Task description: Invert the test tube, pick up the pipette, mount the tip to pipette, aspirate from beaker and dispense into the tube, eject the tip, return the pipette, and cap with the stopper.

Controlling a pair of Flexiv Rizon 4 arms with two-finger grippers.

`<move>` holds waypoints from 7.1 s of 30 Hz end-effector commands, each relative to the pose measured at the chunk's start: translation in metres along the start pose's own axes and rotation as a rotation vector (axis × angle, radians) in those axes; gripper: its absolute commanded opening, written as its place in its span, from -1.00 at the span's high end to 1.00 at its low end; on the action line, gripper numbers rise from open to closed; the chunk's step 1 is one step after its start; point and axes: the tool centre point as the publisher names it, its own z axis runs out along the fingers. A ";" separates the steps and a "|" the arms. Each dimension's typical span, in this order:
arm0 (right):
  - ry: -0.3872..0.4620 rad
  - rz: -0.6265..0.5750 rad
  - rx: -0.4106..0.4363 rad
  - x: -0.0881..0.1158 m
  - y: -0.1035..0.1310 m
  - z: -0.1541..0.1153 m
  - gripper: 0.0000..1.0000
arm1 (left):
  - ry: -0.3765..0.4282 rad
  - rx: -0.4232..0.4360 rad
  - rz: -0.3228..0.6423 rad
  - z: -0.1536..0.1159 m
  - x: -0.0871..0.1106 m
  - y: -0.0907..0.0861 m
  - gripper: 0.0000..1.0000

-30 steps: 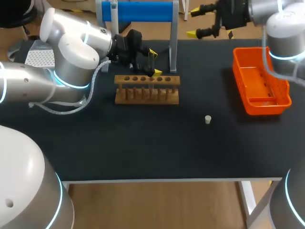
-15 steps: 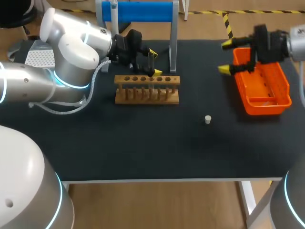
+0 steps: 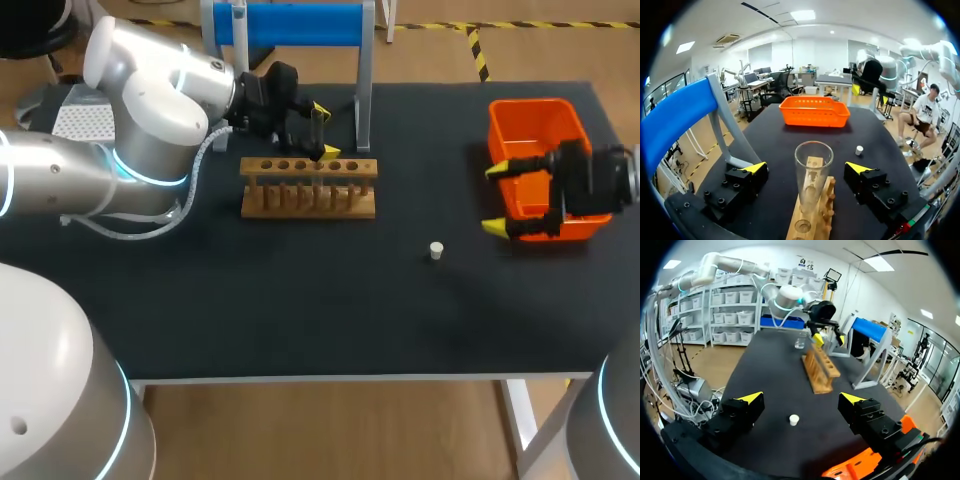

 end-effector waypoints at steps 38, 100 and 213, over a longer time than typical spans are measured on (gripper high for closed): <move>0.023 0.160 0.116 0.036 -0.077 0.094 -1.00 | 0.002 0.000 -0.001 0.000 -0.001 0.000 -1.00; -0.033 0.221 0.136 0.012 -0.091 0.114 0.08 | 0.002 0.000 -0.001 0.000 -0.001 0.000 -1.00; 0.235 -0.092 0.173 -0.123 0.183 0.190 1.00 | 0.002 0.000 -0.001 0.000 -0.001 0.000 -1.00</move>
